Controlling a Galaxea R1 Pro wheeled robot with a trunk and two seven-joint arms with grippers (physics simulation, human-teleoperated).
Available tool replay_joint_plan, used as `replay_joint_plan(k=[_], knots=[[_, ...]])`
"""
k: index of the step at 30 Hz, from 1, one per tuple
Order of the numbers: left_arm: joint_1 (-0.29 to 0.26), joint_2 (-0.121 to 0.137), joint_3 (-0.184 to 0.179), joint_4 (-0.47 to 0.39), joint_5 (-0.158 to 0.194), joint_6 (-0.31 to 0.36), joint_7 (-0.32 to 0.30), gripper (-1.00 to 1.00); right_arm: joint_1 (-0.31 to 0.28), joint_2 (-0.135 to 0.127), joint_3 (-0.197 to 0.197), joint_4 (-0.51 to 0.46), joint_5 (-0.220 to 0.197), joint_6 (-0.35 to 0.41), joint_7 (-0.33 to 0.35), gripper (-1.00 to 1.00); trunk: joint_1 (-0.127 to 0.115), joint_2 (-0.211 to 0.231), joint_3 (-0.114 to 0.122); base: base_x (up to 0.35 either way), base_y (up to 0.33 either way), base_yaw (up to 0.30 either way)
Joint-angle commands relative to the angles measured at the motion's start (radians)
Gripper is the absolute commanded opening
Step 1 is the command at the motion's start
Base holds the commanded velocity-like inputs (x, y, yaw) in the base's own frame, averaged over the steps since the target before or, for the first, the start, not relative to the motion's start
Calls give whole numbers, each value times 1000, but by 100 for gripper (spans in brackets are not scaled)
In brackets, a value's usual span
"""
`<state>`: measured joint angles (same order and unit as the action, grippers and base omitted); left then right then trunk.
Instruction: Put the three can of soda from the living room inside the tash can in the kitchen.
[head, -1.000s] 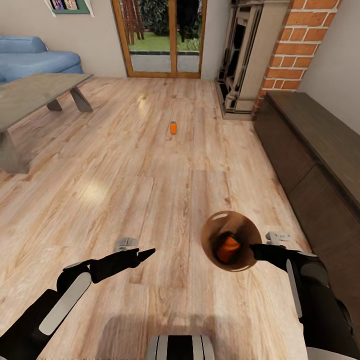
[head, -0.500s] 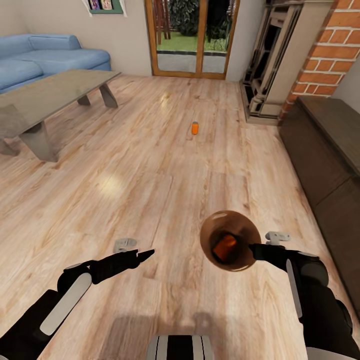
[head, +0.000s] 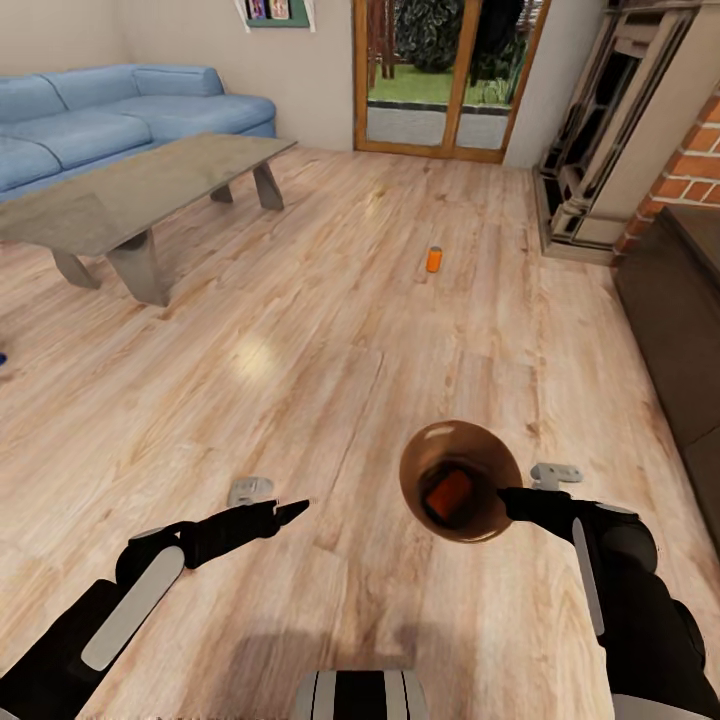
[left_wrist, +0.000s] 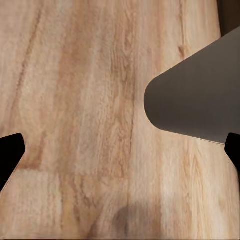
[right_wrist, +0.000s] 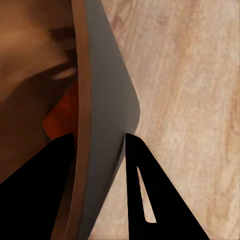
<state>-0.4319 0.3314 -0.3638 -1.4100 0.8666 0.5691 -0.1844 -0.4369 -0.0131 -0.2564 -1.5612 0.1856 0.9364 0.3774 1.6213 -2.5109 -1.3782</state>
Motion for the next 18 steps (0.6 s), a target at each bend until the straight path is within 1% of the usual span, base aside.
replay_joint_plan(k=[1, 9, 18], knots=[[0, 0, 0, 2, 0, 0, 0, 100, 0, 0, 1, 0, -17, 2, 1, -100, 0, 0, 0, 0, 0, 270], [0, 0, 0, 8, -1, -2, -1, 100, 0, -2, 0, 0, -17, 2, 1, -100, 0, 0, 0, 0, 0, 270], [1, 0, 0, 8, 0, -4, 1, 100, 0, 2, 0, 0, -17, 2, 1, -100, 0, 0, 0, 0, 0, 270]])
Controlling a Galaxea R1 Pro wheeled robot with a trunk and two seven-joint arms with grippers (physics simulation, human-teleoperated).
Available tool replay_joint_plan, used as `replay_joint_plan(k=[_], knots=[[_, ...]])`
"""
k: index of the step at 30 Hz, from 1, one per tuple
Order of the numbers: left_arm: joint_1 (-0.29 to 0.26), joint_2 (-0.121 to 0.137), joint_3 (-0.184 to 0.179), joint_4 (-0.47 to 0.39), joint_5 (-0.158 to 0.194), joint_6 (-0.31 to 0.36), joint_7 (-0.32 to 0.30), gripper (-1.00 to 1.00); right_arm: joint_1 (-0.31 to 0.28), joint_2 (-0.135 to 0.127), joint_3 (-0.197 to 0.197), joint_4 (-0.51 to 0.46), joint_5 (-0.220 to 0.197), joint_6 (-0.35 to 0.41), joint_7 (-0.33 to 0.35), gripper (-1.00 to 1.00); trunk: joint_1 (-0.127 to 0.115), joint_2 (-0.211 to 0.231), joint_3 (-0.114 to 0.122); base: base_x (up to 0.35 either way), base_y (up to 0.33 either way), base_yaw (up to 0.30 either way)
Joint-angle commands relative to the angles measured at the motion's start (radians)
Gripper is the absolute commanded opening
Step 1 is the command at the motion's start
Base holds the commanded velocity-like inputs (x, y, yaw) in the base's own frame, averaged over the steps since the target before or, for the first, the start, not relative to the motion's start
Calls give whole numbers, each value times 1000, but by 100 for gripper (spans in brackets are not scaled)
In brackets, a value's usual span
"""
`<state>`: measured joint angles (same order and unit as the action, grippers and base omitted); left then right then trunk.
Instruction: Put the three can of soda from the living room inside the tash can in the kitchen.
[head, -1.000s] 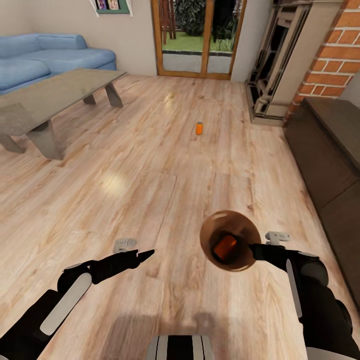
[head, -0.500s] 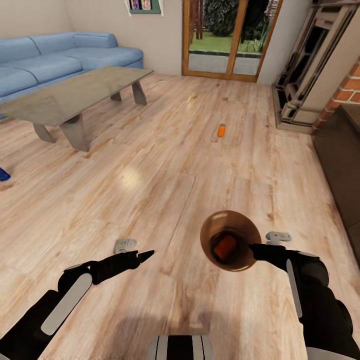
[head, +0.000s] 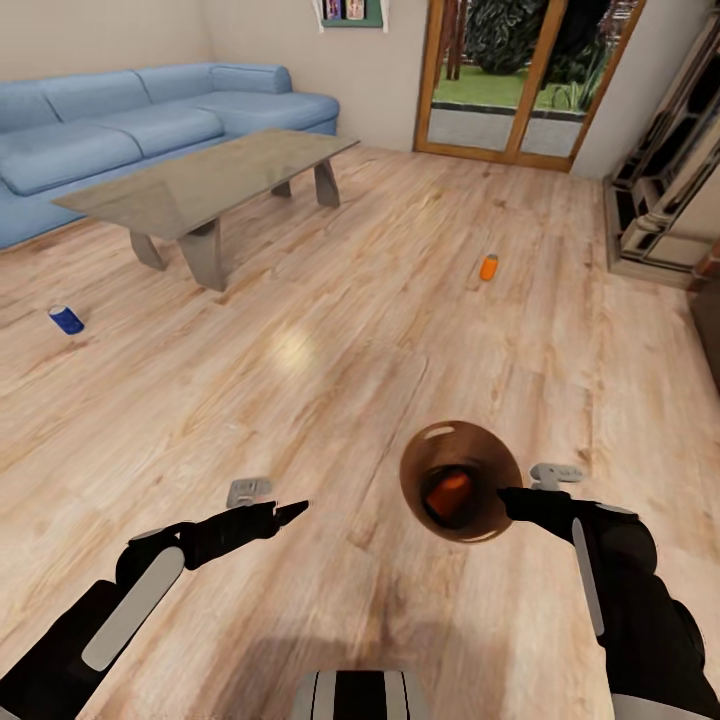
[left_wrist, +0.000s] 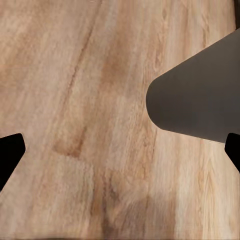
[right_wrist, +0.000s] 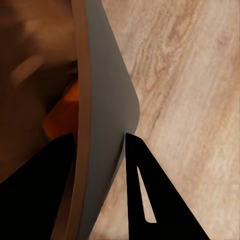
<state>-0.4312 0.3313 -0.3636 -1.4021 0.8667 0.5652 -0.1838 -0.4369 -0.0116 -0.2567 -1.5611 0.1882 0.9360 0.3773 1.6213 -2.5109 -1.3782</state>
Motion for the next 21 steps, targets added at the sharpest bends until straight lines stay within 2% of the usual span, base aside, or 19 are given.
replay_joint_plan(k=[1, 21], knots=[[0, 0, 0, 0, 0, 0, 0, 100, 0, 0, 1, 0, -19, 3, 2, -100, 0, 0, 0, 0, 0, 270], [0, 2, 0, -1, 1, 3, -3, 100, 0, -1, 1, 0, -19, 3, 2, -100, 0, 0, 0, 0, 0, 270]])
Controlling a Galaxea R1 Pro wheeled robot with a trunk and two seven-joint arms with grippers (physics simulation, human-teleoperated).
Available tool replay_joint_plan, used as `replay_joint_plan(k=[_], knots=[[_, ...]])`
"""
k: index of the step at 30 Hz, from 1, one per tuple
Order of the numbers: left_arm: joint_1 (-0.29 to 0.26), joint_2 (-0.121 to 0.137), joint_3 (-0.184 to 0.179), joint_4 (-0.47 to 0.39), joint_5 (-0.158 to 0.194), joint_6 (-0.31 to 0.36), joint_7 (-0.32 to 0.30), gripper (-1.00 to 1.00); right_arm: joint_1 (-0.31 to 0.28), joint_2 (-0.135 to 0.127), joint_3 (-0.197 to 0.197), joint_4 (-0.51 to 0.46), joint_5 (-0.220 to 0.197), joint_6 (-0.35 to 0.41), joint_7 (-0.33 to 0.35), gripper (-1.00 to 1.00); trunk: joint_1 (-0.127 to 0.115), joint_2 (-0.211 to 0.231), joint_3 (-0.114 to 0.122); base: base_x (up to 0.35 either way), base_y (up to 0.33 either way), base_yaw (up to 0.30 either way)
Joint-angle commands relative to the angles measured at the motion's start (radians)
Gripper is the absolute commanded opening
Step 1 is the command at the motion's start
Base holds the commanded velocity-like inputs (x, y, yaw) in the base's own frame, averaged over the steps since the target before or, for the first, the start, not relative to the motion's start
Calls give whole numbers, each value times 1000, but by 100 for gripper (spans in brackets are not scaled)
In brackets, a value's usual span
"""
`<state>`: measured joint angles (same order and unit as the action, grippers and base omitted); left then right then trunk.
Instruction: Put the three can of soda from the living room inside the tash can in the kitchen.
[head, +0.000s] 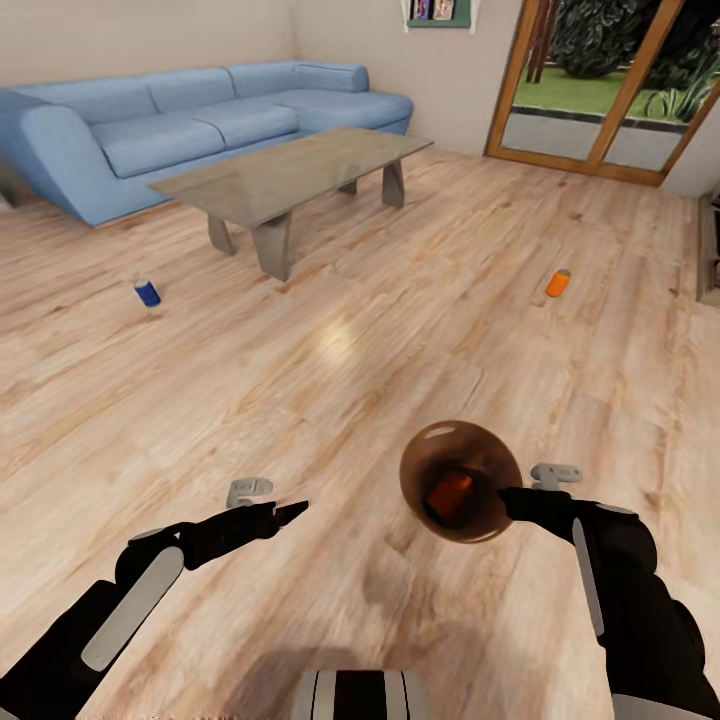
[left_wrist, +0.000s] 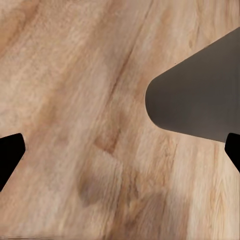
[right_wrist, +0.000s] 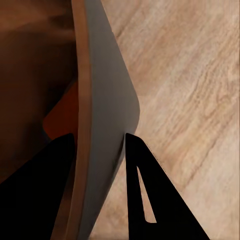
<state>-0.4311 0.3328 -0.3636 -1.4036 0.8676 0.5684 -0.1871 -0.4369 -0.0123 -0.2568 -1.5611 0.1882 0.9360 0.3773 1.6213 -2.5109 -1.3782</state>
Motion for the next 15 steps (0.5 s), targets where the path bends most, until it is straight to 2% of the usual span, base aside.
replay_joint_plan(k=[1, 15], knots=[[0, 0, 0, 0, -1, 0, 0, 100, 0, 0, 1, 0, -20, 3, 2, -100, 0, 0, 0, 0, 0, 270], [0, 0, 0, 2, 1, -2, 3, 100, 0, 0, -1, -6, -20, 4, 2, -100, 0, 0, 6, 0, 0, 247]])
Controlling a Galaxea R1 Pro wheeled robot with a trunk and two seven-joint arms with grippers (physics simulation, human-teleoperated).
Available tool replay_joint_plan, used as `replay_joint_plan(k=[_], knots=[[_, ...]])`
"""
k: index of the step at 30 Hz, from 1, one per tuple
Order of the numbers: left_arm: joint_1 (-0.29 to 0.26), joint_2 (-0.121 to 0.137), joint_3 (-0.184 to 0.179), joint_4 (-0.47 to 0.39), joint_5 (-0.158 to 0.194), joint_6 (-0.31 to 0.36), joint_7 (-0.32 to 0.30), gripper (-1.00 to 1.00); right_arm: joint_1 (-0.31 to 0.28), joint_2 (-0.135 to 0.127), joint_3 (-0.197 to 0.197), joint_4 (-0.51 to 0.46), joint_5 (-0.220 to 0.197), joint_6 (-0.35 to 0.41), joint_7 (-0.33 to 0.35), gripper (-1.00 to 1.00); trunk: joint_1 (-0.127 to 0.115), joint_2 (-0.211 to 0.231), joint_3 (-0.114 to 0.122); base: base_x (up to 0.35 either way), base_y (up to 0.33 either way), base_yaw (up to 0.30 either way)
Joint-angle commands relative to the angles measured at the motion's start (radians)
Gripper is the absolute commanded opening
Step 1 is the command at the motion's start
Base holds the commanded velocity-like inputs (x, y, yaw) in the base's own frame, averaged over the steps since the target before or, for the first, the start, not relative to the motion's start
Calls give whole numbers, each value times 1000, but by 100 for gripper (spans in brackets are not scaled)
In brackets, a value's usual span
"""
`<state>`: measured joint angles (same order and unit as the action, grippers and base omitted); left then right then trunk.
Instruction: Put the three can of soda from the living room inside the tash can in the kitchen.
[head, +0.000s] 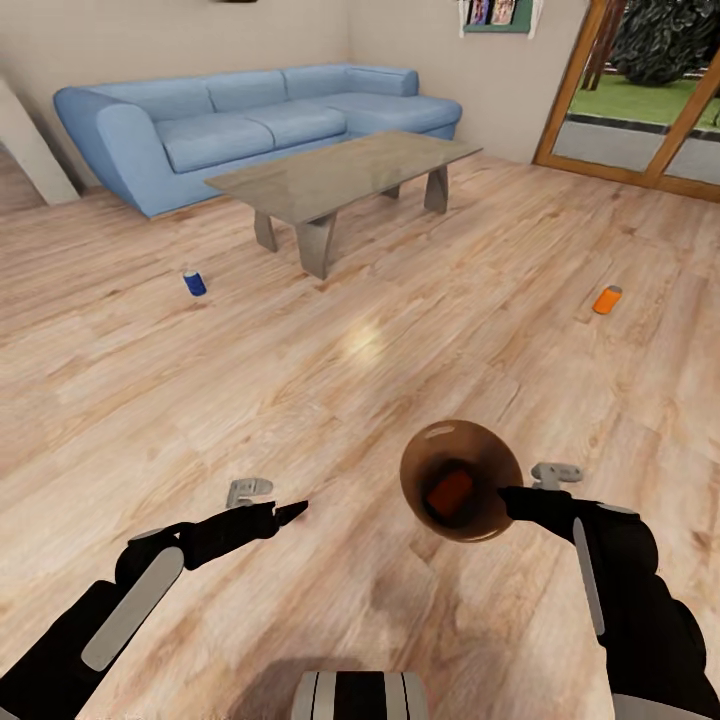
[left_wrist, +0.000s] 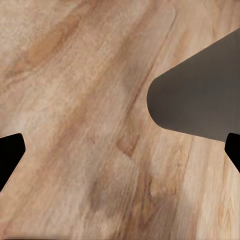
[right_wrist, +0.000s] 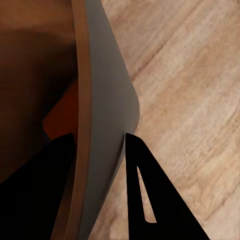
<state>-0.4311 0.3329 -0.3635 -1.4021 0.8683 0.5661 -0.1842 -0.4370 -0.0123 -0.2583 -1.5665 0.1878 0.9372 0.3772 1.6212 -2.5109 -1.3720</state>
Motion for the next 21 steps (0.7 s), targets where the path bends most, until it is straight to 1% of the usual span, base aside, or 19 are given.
replay_joint_plan(k=[1, 21], knots=[[0, 0, 0, 0, 0, 0, 0, 100, 0, 0, 1, -1, -19, 3, 2, -100, 0, 0, 1, 0, 0, 200], [0, 0, 0, 0, 0, 0, 0, 100, 0, 2, 1, -1, -19, 3, 2, -100, 0, 0, 24, 0, 0, 196]])
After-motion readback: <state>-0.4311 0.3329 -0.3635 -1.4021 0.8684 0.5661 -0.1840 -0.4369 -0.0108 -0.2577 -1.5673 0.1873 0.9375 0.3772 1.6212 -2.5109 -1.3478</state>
